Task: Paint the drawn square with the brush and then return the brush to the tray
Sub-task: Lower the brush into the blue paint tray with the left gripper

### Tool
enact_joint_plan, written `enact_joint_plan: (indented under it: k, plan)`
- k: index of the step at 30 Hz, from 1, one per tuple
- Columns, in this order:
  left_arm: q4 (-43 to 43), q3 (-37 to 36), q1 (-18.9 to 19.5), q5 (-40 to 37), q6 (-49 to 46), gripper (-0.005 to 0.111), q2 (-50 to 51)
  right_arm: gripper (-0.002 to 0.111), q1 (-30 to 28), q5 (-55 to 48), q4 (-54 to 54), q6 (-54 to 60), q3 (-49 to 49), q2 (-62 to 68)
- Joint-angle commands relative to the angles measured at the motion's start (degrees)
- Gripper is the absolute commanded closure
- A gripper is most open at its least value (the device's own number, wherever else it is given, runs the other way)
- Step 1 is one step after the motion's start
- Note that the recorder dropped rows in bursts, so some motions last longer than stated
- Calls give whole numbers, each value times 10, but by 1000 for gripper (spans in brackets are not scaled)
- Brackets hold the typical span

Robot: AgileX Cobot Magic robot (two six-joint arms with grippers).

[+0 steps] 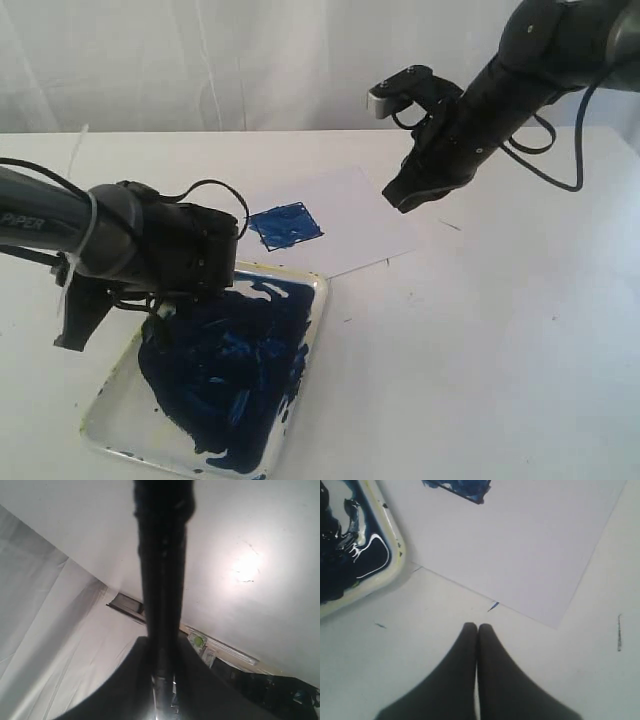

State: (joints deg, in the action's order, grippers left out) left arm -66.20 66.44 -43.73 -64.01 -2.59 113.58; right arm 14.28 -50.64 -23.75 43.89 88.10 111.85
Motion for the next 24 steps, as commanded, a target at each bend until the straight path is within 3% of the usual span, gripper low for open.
enact_joint_plan:
  k: [1,24]
  plan:
    - [2,-4,-4,26,26,107,1,108,1,28,2,-3,-3,-4]
    - [95,-7,-4,91,-59,107,1,108,1,20,2,-3,-3,-4]
